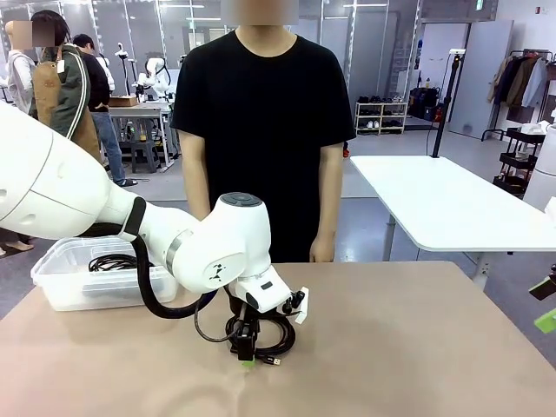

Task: Organize and store the cables.
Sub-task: Place the USB Extension Cable into the Organizing box.

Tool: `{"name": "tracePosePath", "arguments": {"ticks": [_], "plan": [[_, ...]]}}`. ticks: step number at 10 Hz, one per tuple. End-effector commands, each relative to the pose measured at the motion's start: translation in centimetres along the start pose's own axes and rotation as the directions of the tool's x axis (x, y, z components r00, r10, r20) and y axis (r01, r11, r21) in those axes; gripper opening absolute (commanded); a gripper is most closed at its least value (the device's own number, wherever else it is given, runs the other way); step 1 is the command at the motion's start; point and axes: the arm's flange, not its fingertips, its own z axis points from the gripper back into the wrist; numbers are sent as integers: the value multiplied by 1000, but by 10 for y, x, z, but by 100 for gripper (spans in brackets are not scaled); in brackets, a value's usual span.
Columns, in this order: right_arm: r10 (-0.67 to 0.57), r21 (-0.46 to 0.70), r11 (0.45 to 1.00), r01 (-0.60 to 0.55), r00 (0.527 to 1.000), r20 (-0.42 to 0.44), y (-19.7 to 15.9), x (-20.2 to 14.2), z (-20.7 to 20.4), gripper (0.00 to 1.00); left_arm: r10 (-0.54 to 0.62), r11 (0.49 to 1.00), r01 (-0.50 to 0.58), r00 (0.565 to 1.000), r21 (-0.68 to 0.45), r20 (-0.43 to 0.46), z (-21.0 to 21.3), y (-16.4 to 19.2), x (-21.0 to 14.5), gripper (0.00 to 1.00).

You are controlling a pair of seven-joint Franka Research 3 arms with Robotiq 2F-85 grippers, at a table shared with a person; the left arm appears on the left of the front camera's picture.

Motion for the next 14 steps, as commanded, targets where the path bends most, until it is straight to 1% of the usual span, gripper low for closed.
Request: {"name": "tracePosePath", "arguments": {"ticks": [1,2,3,5,6,7,8,10,11,12,14], "plan": [[-16,0,1000,16,1000,4,-1,1,0,100,8,999,-7,1000,-35,12,1,4,3,36],[-16,0,1000,16,1000,4,-1,1,0,100,8,999,-8,1000,-43,5,-2,5,2,5],[-16,0,1000,16,1000,4,-1,1,0,100,9,999,-9,1000,-52,7,-2,5,3,0],[-16,0,1000,16,1000,4,-1,1,0,100,1,998,-1,1000,-63,-4,1,5,3,0],[-16,0,1000,16,1000,4,-1,1,0,100,-3,997,2,1000,-76,-12,6,4,2,6],[-16,0,1000,16,1000,4,-1,1,0,100,-4,995,3,1000,-101,-15,16,2,1,0],[-16,0,1000,16,1000,4,-1,1,0,100,20,995,-20,1000,-97,-9,30,1,0,0],[-16,0,1000,16,1000,4,-1,1,0,100,43,994,-34,996,-103,84,60,-2,-4,0],[-16,0,1000,16,1000,4,-1,1,0,100,44,996,-35,993,-85,105,84,-4,-9,0],[-16,0,1000,16,1000,4,-1,1,0,100,53,997,-46,991,-56,122,123,-6,-20,0],[-16,0,1000,16,1000,4,-1,1,0,100,78,997,-80,984,4,157,201,-15,-54,0]]}}
